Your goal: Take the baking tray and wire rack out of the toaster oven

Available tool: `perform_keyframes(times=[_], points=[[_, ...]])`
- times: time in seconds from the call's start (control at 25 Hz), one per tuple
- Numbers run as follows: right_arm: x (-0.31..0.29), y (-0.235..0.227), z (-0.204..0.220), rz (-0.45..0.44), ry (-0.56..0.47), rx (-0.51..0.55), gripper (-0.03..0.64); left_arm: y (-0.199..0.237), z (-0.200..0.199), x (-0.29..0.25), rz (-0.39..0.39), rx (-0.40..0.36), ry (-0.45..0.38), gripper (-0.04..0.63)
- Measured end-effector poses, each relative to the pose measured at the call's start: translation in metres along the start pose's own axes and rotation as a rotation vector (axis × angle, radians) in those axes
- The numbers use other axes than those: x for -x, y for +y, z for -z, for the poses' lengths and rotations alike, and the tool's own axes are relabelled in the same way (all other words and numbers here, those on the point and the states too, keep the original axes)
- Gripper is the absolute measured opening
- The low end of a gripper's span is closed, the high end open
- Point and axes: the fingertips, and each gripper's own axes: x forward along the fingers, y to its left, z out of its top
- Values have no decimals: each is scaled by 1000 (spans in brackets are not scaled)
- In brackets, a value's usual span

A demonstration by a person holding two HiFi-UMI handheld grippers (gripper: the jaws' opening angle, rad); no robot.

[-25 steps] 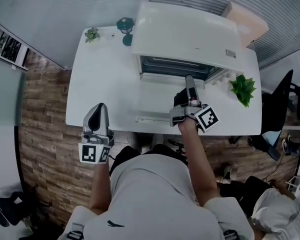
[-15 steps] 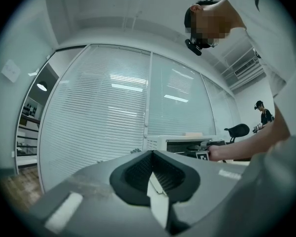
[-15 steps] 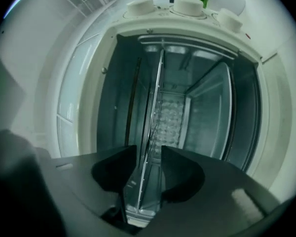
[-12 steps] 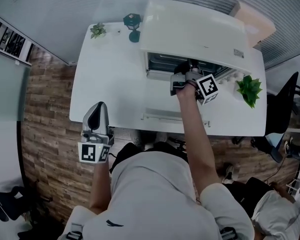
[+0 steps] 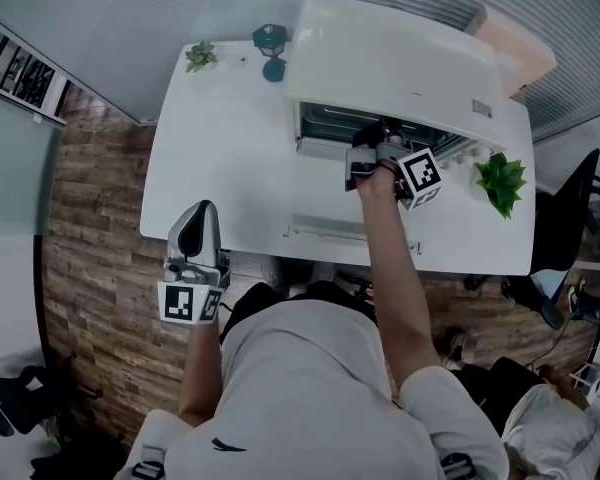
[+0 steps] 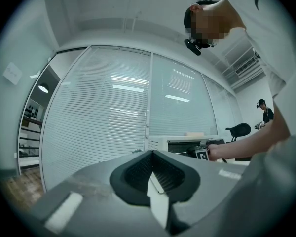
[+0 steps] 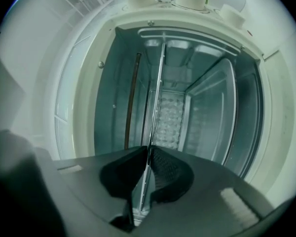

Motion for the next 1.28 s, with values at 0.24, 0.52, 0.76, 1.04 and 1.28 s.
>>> perform_keyframes(times=[0.24, 0.52, 0.76, 1.04, 1.28], points=[[14, 1, 3, 25, 9, -27, 16, 2, -2, 2, -8, -5, -5, 5], [61, 10, 16, 5, 68, -9, 21, -2, -2, 5, -11, -1, -7, 5], [104, 18, 26, -23, 111, -19, 25, -4, -4, 6, -7, -4, -11, 5], [151, 26, 36, -64, 148, -8, 28, -7, -4, 10, 2, -4, -11, 5], [187, 39, 42, -81, 153, -21, 32, -7, -3, 14, 12, -1, -9, 5]])
